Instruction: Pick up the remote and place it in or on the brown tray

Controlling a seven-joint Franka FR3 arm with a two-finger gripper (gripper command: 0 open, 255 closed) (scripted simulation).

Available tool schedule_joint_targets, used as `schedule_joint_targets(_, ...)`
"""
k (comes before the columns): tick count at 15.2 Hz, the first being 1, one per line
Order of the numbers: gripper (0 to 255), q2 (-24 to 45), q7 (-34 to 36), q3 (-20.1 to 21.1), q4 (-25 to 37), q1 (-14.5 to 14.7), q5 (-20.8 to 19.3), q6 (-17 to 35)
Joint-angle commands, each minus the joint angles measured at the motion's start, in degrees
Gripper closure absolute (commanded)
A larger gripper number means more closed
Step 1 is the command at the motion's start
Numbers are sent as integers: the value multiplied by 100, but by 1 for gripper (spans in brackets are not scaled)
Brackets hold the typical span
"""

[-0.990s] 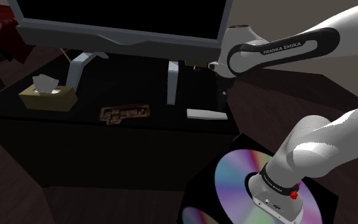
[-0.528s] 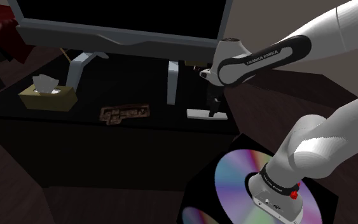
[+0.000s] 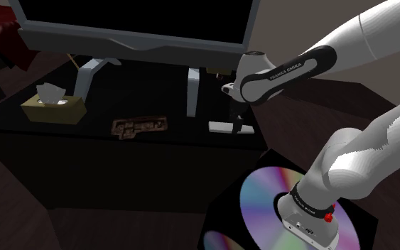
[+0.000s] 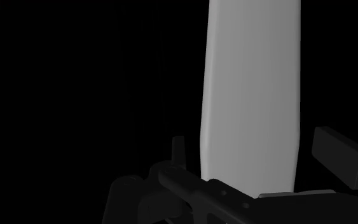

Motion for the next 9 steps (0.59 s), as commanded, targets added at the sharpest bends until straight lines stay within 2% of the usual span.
schedule_joint_targets(1, 0, 5, 0, -1, -7, 0, 0, 13)
schedule_joint_targets(4, 0, 4, 0, -1, -6, 0, 0, 12)
schedule_joint_targets(5, 255, 4, 0, -1, -6, 0, 0, 12)
schedule_joint_targets(9, 255, 5, 0, -1, -6, 0, 0, 12)
